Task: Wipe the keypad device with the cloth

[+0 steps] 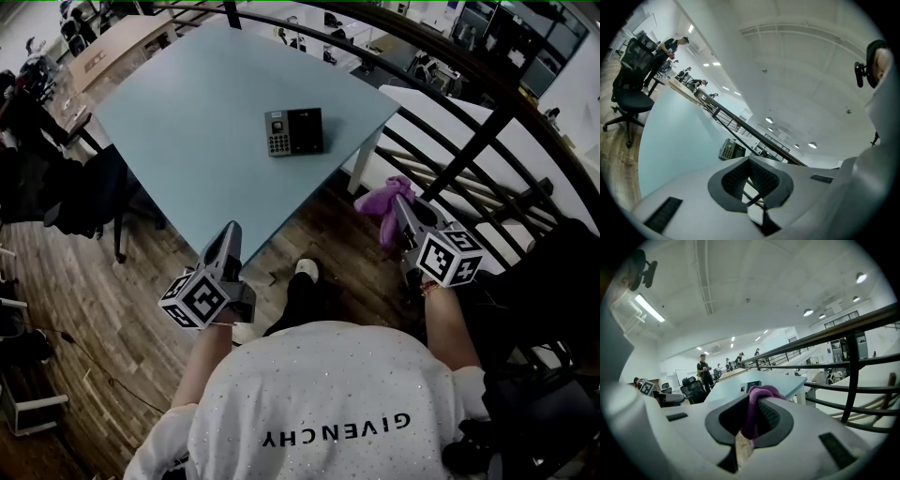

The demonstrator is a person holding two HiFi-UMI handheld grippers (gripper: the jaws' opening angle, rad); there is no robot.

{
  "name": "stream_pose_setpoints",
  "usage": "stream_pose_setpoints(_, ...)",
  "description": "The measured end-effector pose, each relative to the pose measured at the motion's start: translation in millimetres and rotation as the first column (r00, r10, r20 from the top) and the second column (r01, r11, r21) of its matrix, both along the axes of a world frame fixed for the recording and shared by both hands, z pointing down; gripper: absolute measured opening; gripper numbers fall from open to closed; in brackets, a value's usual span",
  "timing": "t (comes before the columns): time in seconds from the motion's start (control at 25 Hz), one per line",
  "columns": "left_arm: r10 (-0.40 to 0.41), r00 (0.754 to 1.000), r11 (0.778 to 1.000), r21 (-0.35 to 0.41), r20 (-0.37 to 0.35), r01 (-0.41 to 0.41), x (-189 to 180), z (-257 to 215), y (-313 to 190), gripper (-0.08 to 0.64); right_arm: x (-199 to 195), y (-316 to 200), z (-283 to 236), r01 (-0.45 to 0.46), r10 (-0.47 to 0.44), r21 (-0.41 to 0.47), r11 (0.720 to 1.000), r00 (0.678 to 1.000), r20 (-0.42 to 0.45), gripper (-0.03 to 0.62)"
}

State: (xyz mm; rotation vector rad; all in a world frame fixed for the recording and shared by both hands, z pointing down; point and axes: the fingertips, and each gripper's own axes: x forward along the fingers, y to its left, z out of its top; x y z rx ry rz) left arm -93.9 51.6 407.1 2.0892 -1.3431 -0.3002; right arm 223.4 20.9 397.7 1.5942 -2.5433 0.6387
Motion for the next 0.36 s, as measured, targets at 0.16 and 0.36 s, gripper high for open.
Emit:
stream_pose_setpoints(0.16,0.01,1.0,0.999,-0.034,-0.011,-0.011,3.9,15.7,4.4,0.0,1.2,-0.6,0.7,0.0,0.0,-0.004,1.0,1.0,-0.021,0.025)
stream_pose_setpoints(0.36,0.031,0.999,0.999,-0.041,-0.021,-0.031,7.8,17.6,-0.7,0.0,4.2,-1.3,-0.2,-0.016,0.016,-0.01,1.0,1.0,-0.023,0.025)
